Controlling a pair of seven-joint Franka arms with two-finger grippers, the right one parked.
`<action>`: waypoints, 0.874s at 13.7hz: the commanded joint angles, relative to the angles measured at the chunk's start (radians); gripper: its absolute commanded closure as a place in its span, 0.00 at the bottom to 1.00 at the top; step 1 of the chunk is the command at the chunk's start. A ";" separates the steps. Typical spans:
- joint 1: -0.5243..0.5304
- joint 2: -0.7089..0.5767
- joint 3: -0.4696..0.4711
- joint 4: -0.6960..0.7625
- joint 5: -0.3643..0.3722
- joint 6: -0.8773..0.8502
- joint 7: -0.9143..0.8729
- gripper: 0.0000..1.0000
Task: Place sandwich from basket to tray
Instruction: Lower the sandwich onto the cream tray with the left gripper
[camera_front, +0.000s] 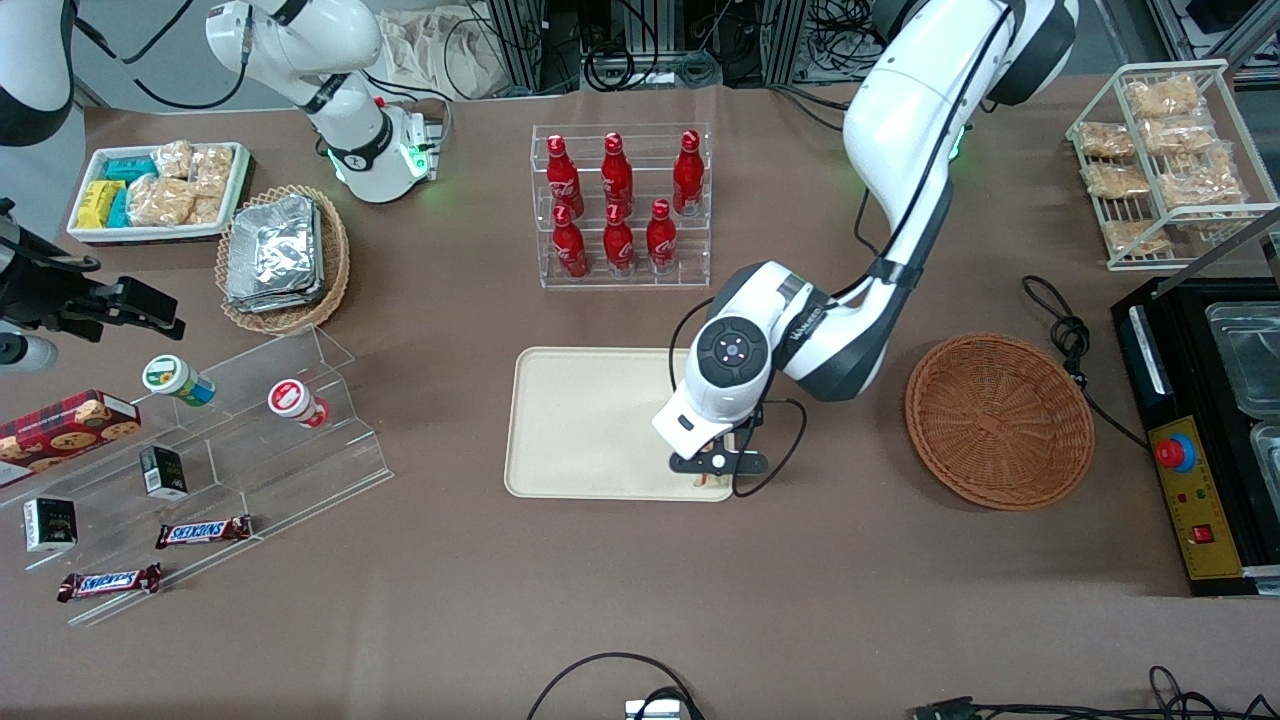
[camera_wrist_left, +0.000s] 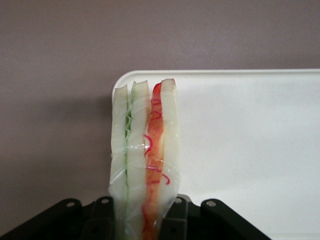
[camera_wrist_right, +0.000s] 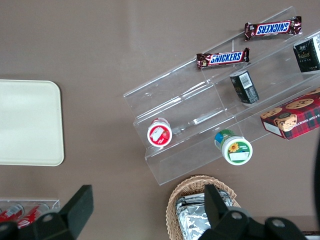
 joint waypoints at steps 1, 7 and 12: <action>-0.022 0.001 0.010 -0.051 0.020 0.069 -0.011 1.00; -0.023 0.055 0.010 -0.077 0.020 0.152 -0.001 1.00; -0.022 0.053 0.010 -0.083 0.020 0.151 -0.005 0.72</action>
